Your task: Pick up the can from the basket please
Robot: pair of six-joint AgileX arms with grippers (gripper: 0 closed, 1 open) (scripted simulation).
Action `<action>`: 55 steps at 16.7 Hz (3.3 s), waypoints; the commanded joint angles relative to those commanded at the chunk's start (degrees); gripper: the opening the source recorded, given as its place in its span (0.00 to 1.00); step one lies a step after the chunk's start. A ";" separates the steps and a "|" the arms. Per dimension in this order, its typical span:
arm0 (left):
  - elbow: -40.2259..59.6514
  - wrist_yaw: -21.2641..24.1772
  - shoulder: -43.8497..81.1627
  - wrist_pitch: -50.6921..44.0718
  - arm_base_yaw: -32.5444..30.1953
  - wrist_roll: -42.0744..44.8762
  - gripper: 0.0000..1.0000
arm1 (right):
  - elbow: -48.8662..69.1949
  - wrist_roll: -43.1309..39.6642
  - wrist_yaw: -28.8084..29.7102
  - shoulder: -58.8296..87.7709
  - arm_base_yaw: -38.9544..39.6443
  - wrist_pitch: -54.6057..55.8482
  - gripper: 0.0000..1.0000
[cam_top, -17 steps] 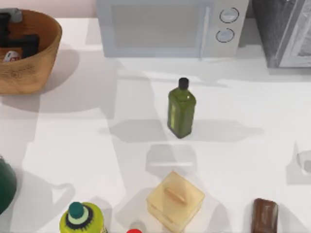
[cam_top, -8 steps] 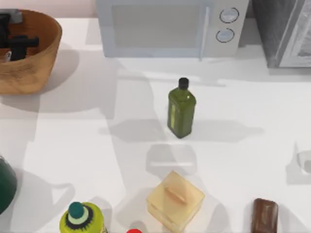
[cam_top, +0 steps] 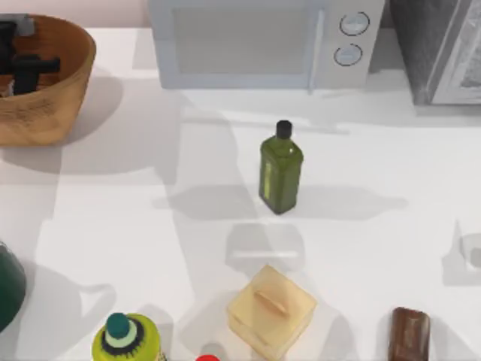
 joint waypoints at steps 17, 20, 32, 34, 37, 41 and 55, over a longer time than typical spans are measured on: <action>-31.76 -1.92 -36.91 16.87 -1.20 -3.05 0.00 | 0.00 0.00 0.00 0.00 0.00 0.00 1.00; -46.57 -2.38 -53.62 25.10 -2.25 -3.81 0.00 | 0.00 0.00 0.00 0.00 0.00 0.00 1.00; -110.56 -3.32 -124.04 58.74 -5.79 -6.39 0.00 | 0.00 0.00 0.00 0.00 0.00 0.00 1.00; -119.26 -3.41 -133.07 62.93 -5.94 -6.64 0.00 | 0.00 0.00 0.00 0.00 0.00 0.00 1.00; -129.54 -3.64 -143.38 67.70 -5.84 -6.89 0.00 | 0.00 0.00 0.00 0.00 0.00 0.00 1.00; -136.48 -4.00 -149.98 70.82 -5.37 -7.00 0.00 | 0.00 0.00 0.00 0.00 0.00 0.00 1.00; -123.43 11.03 -129.14 79.81 -13.60 4.62 0.00 | 0.00 0.00 0.00 0.00 0.00 0.00 1.00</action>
